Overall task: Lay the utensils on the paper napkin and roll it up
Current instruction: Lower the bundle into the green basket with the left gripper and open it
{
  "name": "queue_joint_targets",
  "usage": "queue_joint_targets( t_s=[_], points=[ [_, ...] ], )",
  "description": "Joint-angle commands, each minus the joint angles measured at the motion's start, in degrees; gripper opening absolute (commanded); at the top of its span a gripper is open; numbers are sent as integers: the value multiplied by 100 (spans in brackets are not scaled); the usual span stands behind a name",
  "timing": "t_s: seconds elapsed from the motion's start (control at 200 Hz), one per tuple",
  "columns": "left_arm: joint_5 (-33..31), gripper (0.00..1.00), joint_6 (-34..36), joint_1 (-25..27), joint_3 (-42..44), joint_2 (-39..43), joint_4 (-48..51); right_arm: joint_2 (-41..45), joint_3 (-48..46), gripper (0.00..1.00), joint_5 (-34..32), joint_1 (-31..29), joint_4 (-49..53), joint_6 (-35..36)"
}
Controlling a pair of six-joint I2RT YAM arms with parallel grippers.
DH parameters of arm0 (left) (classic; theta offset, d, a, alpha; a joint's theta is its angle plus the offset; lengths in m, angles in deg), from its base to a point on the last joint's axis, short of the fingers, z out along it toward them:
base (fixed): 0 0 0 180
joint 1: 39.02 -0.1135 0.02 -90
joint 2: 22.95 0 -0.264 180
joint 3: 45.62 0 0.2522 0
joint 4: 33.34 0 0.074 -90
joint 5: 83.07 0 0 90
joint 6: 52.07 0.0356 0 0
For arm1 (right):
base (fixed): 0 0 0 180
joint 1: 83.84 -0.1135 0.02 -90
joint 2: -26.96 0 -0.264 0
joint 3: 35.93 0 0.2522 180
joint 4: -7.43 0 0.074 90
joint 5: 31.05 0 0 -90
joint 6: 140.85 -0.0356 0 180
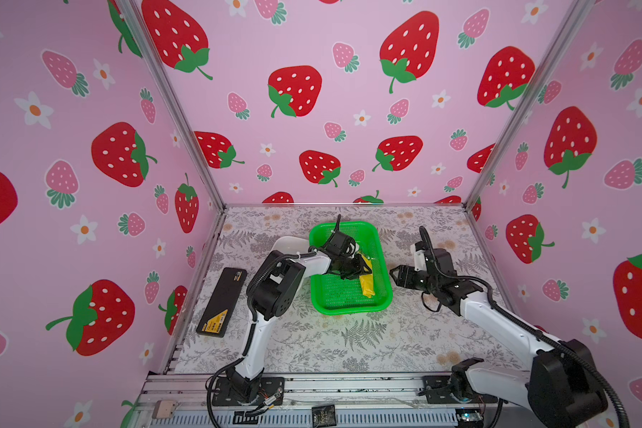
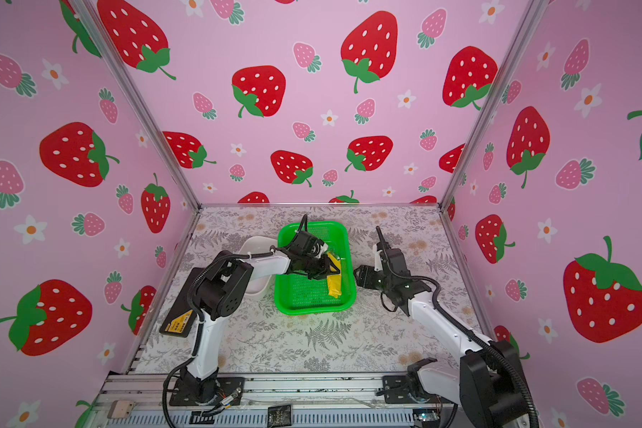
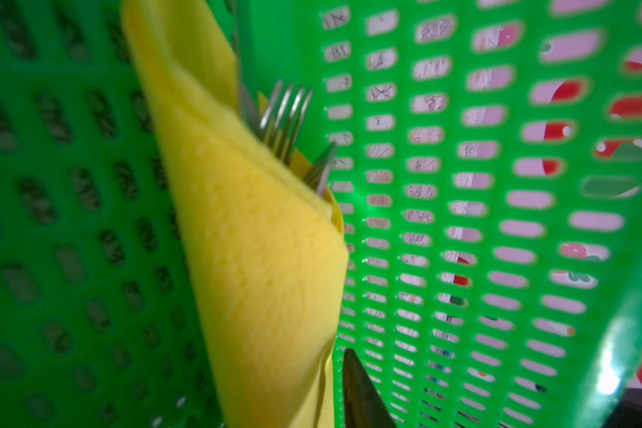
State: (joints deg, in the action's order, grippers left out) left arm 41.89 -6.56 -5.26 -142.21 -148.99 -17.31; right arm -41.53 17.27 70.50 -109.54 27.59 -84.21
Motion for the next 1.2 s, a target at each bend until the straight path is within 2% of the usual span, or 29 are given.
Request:
queue_joint_targets(
  t_s=[0.0,0.185,0.215,0.285,0.36,0.445,0.53,0.73,0.975,1.196],
  points=[
    [-609,37,294,29,-102,37,803,116,-24,67,-19,38,-44,-39],
    [-977,47,477,84,-183,213,1178,112,-33,67,-21,45,-46,-39],
    [-1049,55,508,95,-201,248,1237,115,-41,67,-19,46,-46,-34],
    [-1131,63,533,113,-240,313,1318,120,-42,67,-21,47,-50,-43],
    [-1171,82,554,127,-270,375,1368,134,-33,67,-19,47,-42,-47],
    [-1251,87,589,139,-329,429,1484,173,-46,67,-30,47,-19,-54],
    [-1368,100,608,149,-339,521,1579,194,-51,67,-64,42,-15,-52],
    [-1737,100,787,201,-288,936,1811,188,-51,68,-61,41,-46,-78],
    [-1768,66,917,201,-518,755,2120,86,-40,68,22,47,-99,-99],
    [-1621,50,856,193,-698,412,2140,128,-77,68,14,47,-94,-92]
  ],
)
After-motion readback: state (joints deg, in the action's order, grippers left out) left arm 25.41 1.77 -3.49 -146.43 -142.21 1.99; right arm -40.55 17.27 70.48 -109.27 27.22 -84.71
